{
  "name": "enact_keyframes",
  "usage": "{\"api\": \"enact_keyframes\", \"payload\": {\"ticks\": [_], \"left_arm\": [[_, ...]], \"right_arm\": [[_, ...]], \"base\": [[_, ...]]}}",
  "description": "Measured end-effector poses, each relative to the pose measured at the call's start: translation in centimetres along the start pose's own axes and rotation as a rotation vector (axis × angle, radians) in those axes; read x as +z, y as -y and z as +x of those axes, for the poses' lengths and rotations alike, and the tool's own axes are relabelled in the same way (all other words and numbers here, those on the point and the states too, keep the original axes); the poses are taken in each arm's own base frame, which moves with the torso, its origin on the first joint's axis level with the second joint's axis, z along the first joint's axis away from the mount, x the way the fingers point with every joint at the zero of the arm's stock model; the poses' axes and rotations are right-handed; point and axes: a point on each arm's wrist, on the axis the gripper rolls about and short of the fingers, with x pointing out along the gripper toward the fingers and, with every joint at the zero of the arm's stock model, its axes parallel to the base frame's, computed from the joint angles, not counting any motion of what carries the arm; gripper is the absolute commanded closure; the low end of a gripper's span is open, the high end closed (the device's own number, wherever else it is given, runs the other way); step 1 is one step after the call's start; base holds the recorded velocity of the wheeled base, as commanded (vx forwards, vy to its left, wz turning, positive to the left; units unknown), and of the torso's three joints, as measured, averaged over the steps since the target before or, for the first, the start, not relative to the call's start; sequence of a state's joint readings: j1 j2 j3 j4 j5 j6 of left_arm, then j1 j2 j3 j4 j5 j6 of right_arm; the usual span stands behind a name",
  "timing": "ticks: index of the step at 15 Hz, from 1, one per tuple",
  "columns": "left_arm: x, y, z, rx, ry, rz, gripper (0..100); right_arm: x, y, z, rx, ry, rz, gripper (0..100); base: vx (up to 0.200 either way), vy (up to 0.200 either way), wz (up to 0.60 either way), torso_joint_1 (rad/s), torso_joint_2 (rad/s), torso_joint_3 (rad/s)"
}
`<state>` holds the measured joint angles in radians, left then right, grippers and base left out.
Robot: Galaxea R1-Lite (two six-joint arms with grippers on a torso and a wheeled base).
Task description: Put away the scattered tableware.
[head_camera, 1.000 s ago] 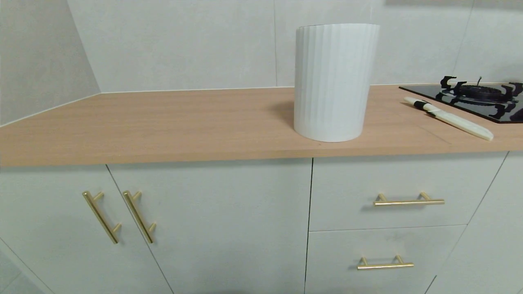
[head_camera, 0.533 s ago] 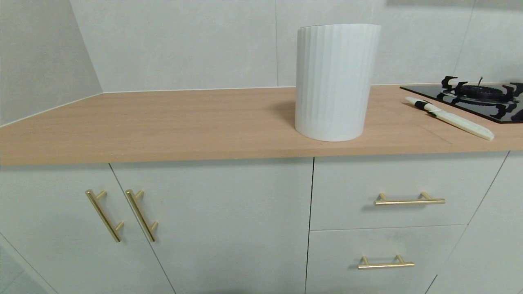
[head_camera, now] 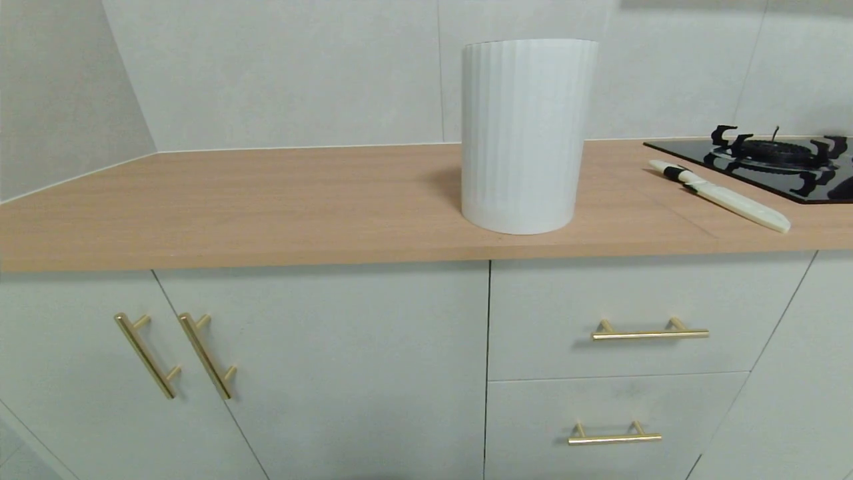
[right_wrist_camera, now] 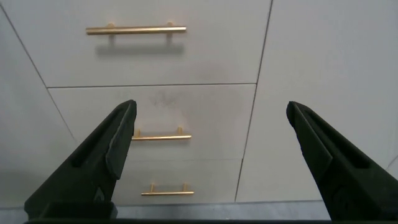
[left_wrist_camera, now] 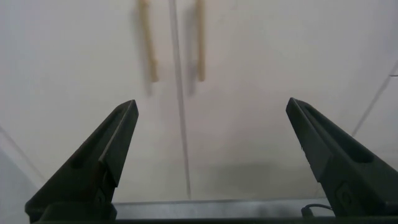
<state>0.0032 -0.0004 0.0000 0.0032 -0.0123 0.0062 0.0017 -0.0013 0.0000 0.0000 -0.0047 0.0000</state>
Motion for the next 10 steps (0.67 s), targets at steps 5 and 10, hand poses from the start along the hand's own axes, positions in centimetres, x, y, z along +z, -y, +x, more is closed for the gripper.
{"api": "enact_keyframes", "payload": {"ticks": [5,10], "left_arm": [[0.0,0.0,0.0,0.0,0.0,0.0,0],[0.0,0.0,0.0,0.0,0.0,0.0,0]], "right_arm": [[0.0,0.0,0.0,0.0,0.0,0.0,0],[0.0,0.0,0.0,0.0,0.0,0.0,0]], "base": [[0.0,-0.08,0.0,0.0,0.0,0.004],[0.0,0.0,0.0,0.0,0.0,0.0]]}}
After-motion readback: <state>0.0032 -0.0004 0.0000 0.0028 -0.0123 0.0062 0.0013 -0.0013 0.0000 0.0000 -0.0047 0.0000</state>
